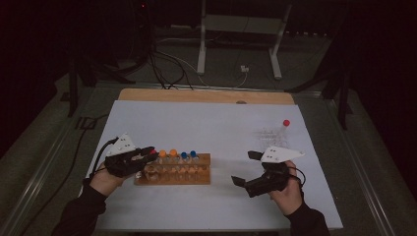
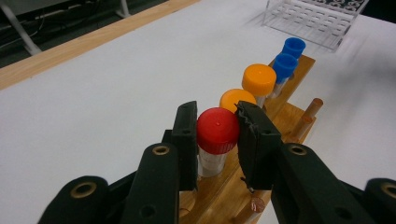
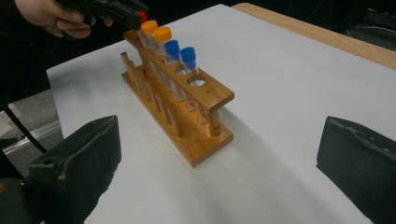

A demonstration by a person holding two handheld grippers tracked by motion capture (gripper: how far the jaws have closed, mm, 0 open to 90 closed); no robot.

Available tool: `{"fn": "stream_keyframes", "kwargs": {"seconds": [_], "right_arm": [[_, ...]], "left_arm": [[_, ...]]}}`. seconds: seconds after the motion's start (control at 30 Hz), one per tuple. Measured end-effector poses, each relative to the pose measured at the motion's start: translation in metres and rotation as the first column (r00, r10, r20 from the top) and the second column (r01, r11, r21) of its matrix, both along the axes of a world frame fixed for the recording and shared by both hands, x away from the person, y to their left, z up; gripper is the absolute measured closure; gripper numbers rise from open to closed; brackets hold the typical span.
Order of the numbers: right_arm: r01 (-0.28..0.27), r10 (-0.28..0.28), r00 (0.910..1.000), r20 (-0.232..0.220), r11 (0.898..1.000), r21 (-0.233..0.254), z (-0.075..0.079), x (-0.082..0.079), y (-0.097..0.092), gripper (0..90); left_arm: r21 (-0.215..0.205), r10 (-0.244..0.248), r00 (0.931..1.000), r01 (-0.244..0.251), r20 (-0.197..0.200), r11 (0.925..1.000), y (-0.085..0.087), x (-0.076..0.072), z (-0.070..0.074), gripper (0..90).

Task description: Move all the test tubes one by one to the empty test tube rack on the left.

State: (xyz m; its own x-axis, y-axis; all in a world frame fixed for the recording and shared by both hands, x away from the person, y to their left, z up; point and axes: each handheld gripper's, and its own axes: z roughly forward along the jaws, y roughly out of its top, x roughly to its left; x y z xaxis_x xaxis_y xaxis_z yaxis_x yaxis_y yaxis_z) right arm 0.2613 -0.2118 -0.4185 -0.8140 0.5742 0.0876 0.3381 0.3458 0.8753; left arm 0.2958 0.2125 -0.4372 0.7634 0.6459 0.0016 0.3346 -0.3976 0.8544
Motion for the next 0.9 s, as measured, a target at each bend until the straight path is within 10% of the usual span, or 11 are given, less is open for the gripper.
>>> {"fn": "stream_keyframes", "kwargs": {"seconds": [0.23, 0.63, 0.9], "right_arm": [[-0.003, 0.003, 1.0, 0.0, 1.0, 0.011, 0.001, 0.0, -0.001, 0.0], [0.05, -0.052, 0.9979, 0.039, 0.998, 0.046, 0.015, 0.007, -0.022, 0.0], [0.134, -0.137, 0.9884, 0.065, 0.99, 0.043, 0.02, 0.024, -0.051, 0.0]], "left_arm": [[-0.018, -0.025, 0.9997, 0.025, -0.007, 0.9995, 0.003, 0.0, 0.001, 69.4], [-0.088, -0.059, 0.9982, 0.06, 0.012, 0.9943, 0.006, -0.018, 0.01, 18.6], [-0.146, -0.113, 0.9936, 0.113, 0.008, 0.9829, 0.012, -0.026, 0.008, 3.1]]}}
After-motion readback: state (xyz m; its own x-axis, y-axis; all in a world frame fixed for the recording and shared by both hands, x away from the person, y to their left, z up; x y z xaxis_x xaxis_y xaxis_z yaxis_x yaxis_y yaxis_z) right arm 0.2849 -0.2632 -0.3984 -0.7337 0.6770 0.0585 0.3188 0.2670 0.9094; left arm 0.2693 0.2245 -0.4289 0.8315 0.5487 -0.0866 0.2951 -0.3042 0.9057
